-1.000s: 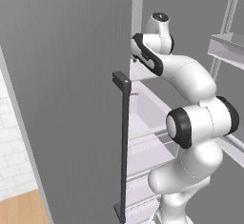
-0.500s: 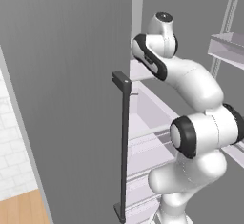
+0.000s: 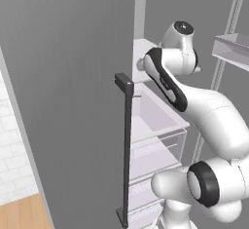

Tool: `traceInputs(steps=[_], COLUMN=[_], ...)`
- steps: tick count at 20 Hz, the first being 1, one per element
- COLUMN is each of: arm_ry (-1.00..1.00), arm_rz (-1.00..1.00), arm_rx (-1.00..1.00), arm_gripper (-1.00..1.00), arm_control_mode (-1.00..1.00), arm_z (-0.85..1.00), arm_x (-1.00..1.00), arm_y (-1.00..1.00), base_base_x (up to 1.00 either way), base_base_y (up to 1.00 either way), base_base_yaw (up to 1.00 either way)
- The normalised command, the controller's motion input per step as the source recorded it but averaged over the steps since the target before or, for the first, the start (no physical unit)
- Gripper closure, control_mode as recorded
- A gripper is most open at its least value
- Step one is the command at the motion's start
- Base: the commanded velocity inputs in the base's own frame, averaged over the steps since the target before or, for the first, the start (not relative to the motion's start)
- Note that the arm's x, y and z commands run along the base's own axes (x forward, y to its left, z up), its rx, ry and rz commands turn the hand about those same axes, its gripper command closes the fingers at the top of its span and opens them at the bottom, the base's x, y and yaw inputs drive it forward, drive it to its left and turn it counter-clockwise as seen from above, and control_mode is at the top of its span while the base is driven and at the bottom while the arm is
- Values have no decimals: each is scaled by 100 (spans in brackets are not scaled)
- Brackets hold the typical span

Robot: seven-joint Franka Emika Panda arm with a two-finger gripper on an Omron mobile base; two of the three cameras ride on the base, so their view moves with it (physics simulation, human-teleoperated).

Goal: Take the strawberry from the fridge and place it on top of the pancake, located on the dining counter.

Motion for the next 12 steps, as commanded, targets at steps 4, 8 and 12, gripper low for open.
traceInputs(steps=[4,8,12], arm_ry=[0,0,0], arm_rz=[0,0,0], arm_rx=[2,2,1], arm_gripper=[100,100,100], arm_control_mode=[-100,-100,-100], arm_z=[25,23,9], arm_x=[-100,-100,-100], arm_y=[0,0,0], base_base_x=[0,0,0], base_base_y=[0,0,0], base_base_yaw=[0,0,0])
